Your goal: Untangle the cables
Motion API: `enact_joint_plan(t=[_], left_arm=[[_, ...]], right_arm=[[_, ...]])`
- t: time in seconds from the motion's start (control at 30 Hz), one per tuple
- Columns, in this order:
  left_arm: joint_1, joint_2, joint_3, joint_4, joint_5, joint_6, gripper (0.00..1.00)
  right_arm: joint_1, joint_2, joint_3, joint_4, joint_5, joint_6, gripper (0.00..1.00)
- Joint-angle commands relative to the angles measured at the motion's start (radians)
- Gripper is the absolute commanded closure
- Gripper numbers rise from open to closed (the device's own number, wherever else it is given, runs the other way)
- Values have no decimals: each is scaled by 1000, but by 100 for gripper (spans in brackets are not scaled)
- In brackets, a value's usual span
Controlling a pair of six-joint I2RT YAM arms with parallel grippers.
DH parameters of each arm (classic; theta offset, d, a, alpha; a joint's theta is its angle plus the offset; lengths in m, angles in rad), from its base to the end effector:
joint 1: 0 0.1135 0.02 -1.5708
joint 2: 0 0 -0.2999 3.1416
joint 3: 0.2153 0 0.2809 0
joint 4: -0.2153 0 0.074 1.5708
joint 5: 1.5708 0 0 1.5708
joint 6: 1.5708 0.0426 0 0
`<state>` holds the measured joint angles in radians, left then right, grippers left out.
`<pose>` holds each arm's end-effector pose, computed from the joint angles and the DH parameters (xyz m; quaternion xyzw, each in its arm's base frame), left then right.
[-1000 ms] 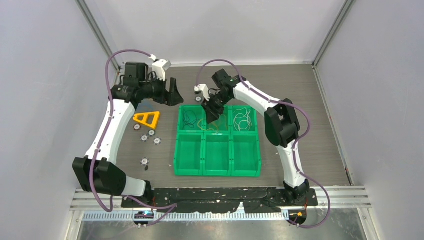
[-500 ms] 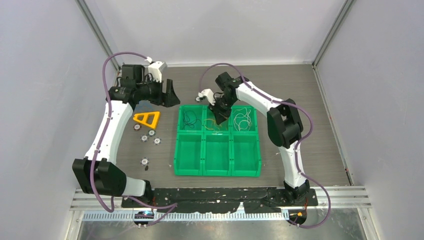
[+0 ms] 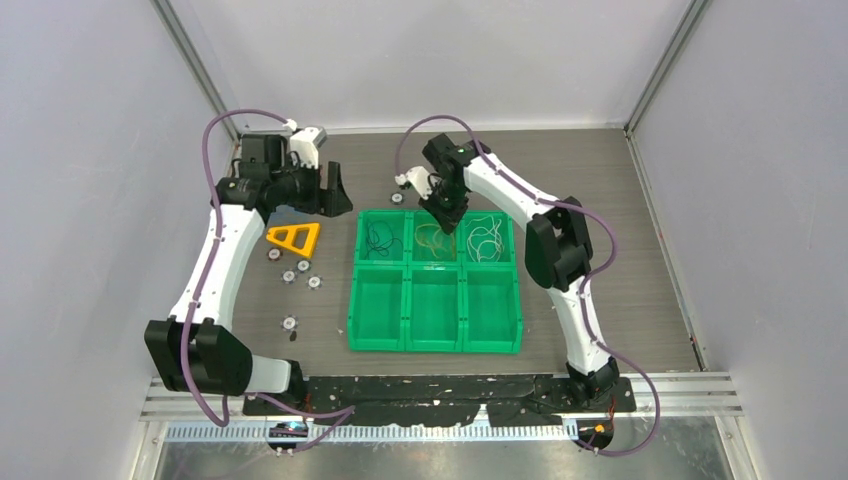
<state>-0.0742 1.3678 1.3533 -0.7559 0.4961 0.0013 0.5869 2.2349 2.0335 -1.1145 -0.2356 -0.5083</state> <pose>0.3124 -0.0436 0.3856 0.1293 0.8885 -0.2397 0.3692 0.4232 0.2934 0.2419 -0.5256 0.8332 0.1214 0.1215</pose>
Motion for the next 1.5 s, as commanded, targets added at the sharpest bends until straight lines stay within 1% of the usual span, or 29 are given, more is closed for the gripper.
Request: enact_joint_plan(t=[0.0,0.1,0.17,0.23,0.27,0.3,0.33,0.37,0.4,0.43,0.47,0.57,0.67,0.73,0.83,0.97,1.0,1.03,1.1,1.13,1.17,1.27,1.33,1.4,1.47], left_arm=[[17,-21,-3,37,-90,-27,23],[46,-6,-2,29,-148,-34,21],[97,0,-5,37,-167,-44,19],[152,7,-14,68,-181,-61,18],[177,11,-15,85,-182,-66,18],[203,19,-11,107,-185,-69,17],[226,32,-4,130,-190,-66,17],[245,47,4,150,-203,-60,17],[264,69,16,173,-218,-55,16],[281,92,31,190,-237,-52,16],[294,123,50,201,-258,-53,16],[333,255,124,196,-308,-87,17],[379,383,213,158,-291,-147,19],[402,453,236,163,-233,-181,23],[412,535,254,185,-141,-216,30],[401,590,246,245,-30,-249,45],[400,600,250,254,-6,-261,51],[401,610,262,254,16,-270,59],[401,616,297,242,93,-281,83],[399,603,309,240,135,-289,93],[396,573,319,246,170,-298,100],[350,440,357,272,247,-289,100],[300,344,402,294,272,-280,100],[241,314,485,302,321,-283,100],[158,326,629,252,348,-268,100]], right_arm=[[43,50,75,-54,108,52,95],[58,84,104,-83,123,57,95],[60,102,132,-108,110,61,87],[59,89,143,-120,90,64,68],[58,78,138,-118,78,65,64],[56,49,134,-106,72,68,55],[52,31,121,-100,54,68,50],[48,-3,115,-84,47,69,42],[45,-21,100,-72,35,71,39],[39,-55,96,-53,29,72,34],[36,-70,89,-47,17,70,33],[22,-138,81,-18,8,70,22],[0,-186,78,5,8,71,14],[-22,-227,83,18,5,76,9],[-69,-257,106,24,-29,92,5],[-116,-279,144,20,-41,102,3],[-129,-280,150,20,-42,105,3],[-134,-280,160,19,-49,110,3],[-148,-281,176,20,-72,116,3],[-157,-282,181,22,-100,119,3],[-160,-288,187,32,-114,123,3],[-165,-312,178,96,-179,134,3],[-164,-330,154,177,-238,163,1],[-165,-342,130,288,-311,219,3],[-164,-353,100,487,-376,304,4]])
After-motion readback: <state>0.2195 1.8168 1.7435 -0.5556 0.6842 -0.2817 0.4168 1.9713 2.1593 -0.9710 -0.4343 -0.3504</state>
